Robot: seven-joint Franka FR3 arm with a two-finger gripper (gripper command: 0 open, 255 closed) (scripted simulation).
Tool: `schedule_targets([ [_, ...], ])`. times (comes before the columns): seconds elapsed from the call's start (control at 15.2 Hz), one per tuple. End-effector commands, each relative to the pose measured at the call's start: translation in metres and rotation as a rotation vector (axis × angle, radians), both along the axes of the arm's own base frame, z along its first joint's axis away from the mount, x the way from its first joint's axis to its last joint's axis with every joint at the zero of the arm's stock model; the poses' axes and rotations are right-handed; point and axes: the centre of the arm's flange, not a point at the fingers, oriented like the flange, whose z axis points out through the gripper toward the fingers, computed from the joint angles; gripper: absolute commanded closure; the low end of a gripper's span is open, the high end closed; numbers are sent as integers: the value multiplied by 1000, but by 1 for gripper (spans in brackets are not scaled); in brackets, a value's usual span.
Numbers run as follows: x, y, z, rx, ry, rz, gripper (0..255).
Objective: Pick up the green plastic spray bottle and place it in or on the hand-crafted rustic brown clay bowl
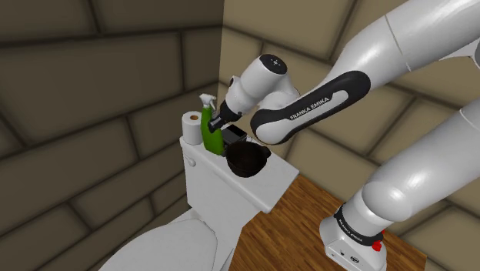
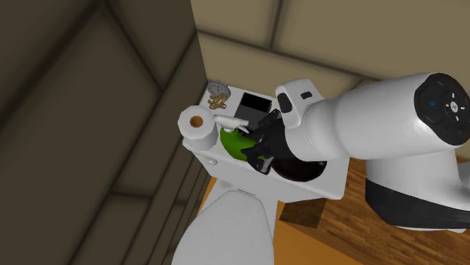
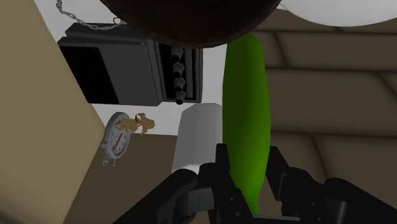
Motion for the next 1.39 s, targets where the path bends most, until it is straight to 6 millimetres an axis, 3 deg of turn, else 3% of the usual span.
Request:
schedule_targets([
  [0.0, 0, -1, 11, 1, 1, 0, 255],
  [1.32, 0, -1, 114, 1, 1, 0, 255],
])
